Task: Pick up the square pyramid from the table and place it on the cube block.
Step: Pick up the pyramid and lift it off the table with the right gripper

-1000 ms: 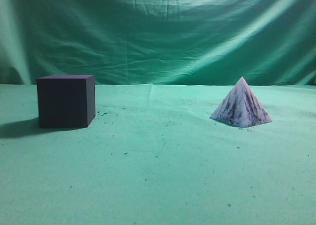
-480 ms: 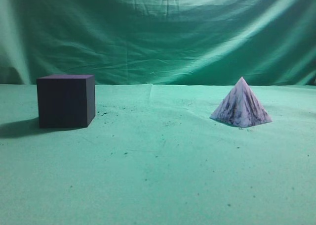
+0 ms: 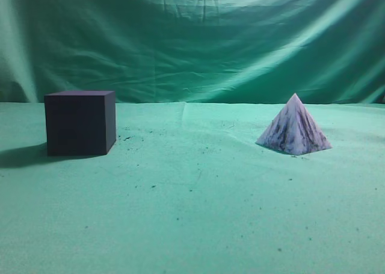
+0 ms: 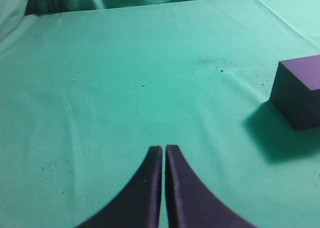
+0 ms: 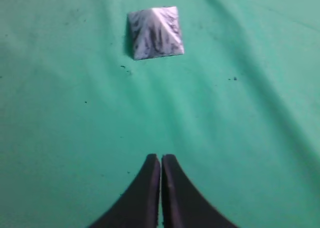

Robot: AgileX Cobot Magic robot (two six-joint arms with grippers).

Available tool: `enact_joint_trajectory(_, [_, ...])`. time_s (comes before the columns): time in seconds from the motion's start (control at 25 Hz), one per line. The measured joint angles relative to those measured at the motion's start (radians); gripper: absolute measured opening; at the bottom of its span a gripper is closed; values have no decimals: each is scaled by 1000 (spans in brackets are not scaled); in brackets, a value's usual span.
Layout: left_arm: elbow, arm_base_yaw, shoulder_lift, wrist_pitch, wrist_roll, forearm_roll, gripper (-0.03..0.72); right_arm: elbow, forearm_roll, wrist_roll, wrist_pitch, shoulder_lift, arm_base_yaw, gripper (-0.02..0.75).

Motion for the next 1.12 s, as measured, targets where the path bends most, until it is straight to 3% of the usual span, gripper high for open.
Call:
enact_joint_trajectory(0.08, [0, 0, 0, 2, 0, 0, 0, -46, -8, 1, -10, 99, 46, 0])
enact_joint_trajectory(0.12, [0, 0, 0, 2, 0, 0, 0, -72, -8, 1, -23, 151, 61, 48])
enact_joint_trajectory(0.16, [0, 0, 0, 2, 0, 0, 0, -97, -8, 1, -36, 191, 78, 48])
enact_joint_trajectory(0.4, [0, 0, 0, 2, 0, 0, 0, -203, -15, 9, -127, 430, 126, 557])
enact_joint_trajectory(0.48, [0, 0, 0, 2, 0, 0, 0, -231, -42, 57, -131, 489, 126, 646])
enact_joint_trajectory(0.76, [0, 0, 0, 2, 0, 0, 0, -268, -169, 192, -140, 639, 126, 647])
enact_joint_trajectory(1.12, [0, 0, 0, 2, 0, 0, 0, -286, -130, 238, -225, 760, 70, 647])
